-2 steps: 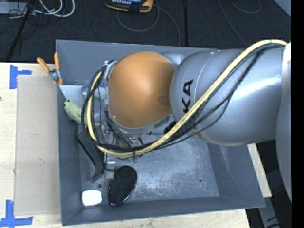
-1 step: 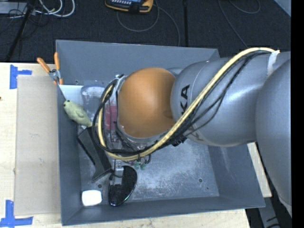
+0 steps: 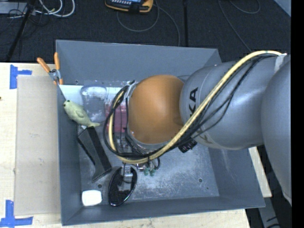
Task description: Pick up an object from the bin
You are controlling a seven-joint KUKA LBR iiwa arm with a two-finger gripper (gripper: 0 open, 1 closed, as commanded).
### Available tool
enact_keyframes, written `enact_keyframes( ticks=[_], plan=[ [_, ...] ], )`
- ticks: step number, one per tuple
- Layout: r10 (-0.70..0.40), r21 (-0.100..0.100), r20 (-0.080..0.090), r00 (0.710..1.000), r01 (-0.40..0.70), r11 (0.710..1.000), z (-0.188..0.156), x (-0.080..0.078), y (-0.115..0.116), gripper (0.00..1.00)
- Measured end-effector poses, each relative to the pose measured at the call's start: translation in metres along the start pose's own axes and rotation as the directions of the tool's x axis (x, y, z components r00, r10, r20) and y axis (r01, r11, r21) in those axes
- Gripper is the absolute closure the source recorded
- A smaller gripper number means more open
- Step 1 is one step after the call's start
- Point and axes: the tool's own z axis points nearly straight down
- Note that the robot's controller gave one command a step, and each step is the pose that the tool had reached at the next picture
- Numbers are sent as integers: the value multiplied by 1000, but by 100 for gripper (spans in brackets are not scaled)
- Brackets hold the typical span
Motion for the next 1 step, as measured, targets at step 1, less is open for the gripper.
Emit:
enact_keyframes(
  ticks=[1],
  plan=[
    [-106, -5, 24, 994, 106, 994, 25, -28, -16, 0]
  ],
)
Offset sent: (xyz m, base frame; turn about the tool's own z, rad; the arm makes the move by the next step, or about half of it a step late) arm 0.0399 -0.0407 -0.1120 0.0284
